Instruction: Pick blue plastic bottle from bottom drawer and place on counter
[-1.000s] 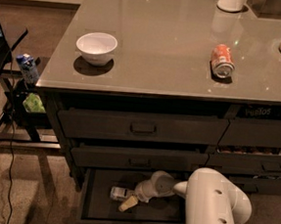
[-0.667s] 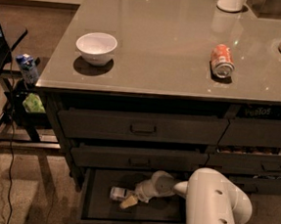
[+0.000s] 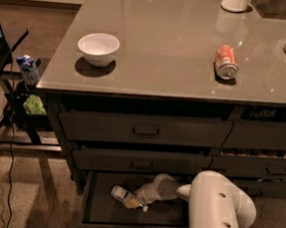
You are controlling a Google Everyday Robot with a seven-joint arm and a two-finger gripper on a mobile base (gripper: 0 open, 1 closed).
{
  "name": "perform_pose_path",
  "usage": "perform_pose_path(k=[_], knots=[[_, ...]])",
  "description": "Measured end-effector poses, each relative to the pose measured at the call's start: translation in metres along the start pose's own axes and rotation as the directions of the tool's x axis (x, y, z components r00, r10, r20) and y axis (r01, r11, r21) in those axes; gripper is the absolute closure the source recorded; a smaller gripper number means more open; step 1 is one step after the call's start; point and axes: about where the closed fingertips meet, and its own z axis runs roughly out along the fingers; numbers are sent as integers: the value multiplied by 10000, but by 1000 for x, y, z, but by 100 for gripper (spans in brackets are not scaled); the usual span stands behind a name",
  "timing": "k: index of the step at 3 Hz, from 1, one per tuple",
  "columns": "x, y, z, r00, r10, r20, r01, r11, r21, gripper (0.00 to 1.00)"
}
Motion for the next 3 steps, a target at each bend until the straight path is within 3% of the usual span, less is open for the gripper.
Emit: perform_pose_path(k=[1,2,3], knots=[[0,0,0,10000,0,0,0,10000,-1,91],[0,0,0,10000,-1,0,1,10000,-1,100],[-2,8,-10,9999,-105,59,104,9999,62,100]])
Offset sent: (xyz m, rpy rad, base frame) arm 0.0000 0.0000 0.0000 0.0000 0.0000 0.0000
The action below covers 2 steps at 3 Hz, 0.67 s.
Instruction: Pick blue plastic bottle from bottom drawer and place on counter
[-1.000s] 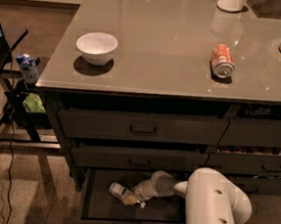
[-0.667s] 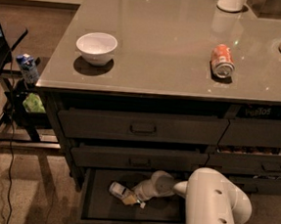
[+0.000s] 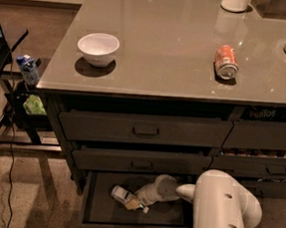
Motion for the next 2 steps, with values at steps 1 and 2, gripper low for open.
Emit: perform_pose_path(k=[1,2], knots=[[1,8,-20,9997,154,173,-156,9998,137,100],[5,14,-52,9994,341,58,-344,9973,652,100]])
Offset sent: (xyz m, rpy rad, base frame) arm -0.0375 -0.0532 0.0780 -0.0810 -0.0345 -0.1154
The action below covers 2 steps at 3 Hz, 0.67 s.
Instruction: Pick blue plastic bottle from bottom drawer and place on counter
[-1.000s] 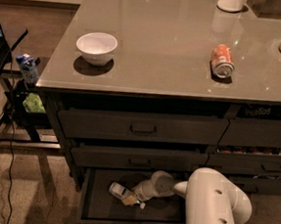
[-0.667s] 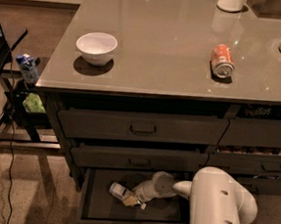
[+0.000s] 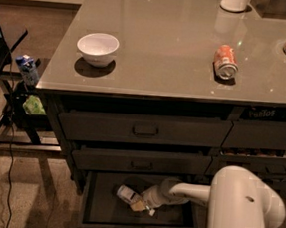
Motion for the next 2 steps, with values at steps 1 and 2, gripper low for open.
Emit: perform_pose_path(k=[1,2], knots=[[14,24,-49,9983,326,-489,-298,9980,561,100],[14,24,-48,9983,328,-489,-301,9980,558,100]])
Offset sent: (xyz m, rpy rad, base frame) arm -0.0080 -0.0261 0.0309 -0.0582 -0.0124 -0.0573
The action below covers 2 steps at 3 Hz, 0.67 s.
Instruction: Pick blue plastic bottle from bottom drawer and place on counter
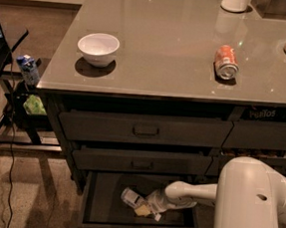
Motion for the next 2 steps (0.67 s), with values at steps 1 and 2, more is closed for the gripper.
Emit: perform_pose_path(k=[1,2], knots=[[0,3,-9,9994,85,321,-82,9999,-79,100],[2,7,-44,9963,235,827,-261,9992,296,100]])
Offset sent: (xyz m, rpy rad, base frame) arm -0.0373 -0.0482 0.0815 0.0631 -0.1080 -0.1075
